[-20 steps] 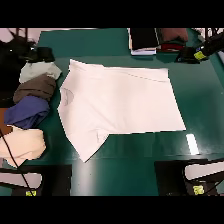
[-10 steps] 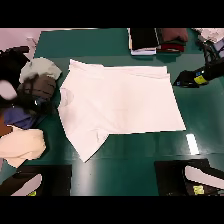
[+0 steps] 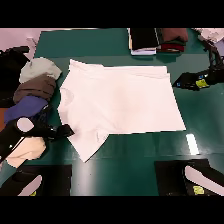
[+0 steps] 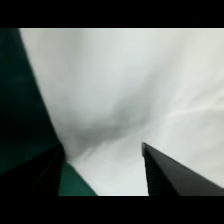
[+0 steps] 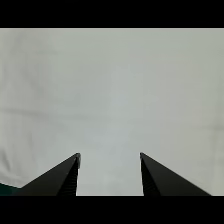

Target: Fold the shirts.

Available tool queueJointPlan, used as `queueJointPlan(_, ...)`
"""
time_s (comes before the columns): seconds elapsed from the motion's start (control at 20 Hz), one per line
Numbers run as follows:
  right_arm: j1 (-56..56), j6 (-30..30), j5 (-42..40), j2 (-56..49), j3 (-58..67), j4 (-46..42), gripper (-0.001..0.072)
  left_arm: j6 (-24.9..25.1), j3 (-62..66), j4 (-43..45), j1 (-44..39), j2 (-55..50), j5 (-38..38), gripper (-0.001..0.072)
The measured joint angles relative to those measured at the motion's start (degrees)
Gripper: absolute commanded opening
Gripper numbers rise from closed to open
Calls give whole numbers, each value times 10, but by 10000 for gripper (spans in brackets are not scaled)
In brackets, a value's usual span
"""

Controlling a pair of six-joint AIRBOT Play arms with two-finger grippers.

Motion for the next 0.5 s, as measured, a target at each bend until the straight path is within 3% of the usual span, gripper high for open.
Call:
queueJointPlan(0.1, -1, 0, -2, 5, -1, 1, 428, 10, -12, -17, -2, 0, 23, 74)
queueJointPlan(0.15, -3, 0, -2, 6, -3, 0, 427, 15, -11, -24, -3, 0, 28, 24)
queueJointPlan(0.4, -64, -10, 26, 9, -72, -19, 430, 37, 47, -28, -4, 3, 12, 24)
queueJointPlan(0.5, -121, -14, 32, 10, -122, -43, 511, 45, 76, -20, -4, 3, -2, 24)
